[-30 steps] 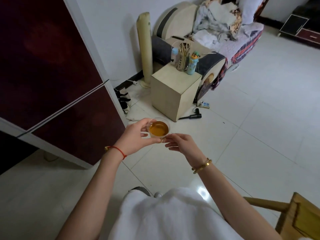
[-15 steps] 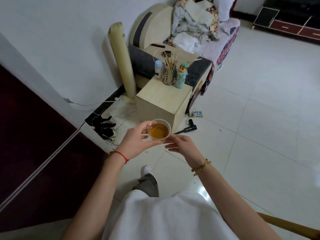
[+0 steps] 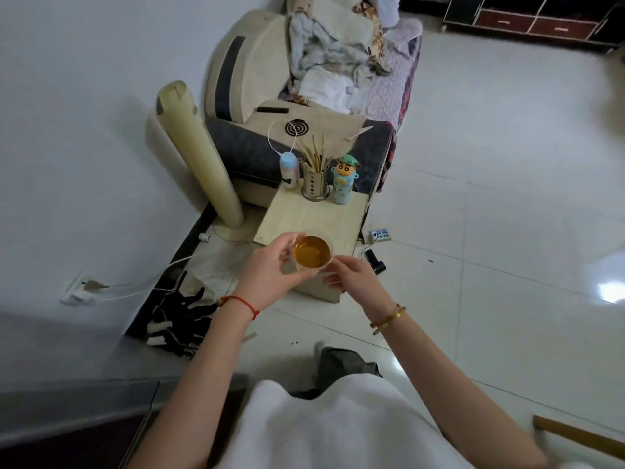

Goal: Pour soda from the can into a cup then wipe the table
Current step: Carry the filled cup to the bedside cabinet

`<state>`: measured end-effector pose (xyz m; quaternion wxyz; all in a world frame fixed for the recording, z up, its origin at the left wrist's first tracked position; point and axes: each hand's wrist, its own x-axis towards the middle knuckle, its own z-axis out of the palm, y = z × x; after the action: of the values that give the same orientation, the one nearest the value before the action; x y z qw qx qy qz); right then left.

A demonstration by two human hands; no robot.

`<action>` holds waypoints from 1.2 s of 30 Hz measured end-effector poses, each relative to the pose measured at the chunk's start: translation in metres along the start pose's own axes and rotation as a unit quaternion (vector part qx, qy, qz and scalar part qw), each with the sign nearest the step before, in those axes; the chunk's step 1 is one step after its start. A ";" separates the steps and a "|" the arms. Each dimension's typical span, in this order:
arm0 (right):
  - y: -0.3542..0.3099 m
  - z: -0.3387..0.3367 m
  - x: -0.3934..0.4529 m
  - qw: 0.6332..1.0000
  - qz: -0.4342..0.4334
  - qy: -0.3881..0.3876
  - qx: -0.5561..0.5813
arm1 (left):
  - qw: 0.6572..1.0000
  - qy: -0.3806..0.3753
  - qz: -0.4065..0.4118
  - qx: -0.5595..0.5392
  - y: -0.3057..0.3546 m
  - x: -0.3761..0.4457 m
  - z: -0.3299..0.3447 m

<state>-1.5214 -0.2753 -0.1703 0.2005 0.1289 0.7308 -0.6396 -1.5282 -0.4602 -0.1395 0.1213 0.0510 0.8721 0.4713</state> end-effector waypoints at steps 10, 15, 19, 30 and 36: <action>-0.015 0.003 0.117 0.999 0.025 0.044 0.000 | 0.999 -0.052 0.007 0.000 -0.028 0.131 -0.020; -0.030 -0.003 0.170 0.998 0.019 0.051 -0.027 | 0.998 -0.060 0.007 0.003 -0.037 0.193 -0.023; -0.037 -0.009 0.210 0.998 0.033 0.054 -0.027 | 0.998 -0.063 0.018 -0.004 -0.050 0.238 -0.020; 0.000 0.000 0.306 0.991 0.052 0.077 -0.096 | 0.994 -0.105 -0.004 -0.019 -0.125 0.330 0.007; 0.049 0.015 0.359 0.983 0.052 0.101 -0.143 | 0.992 -0.118 -0.022 -0.040 -0.185 0.367 0.033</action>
<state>-1.8157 -0.3073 -0.3794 0.1750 0.2002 0.8233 -0.5014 -1.8695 -0.4606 -0.3715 0.2359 0.0817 0.8329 0.4939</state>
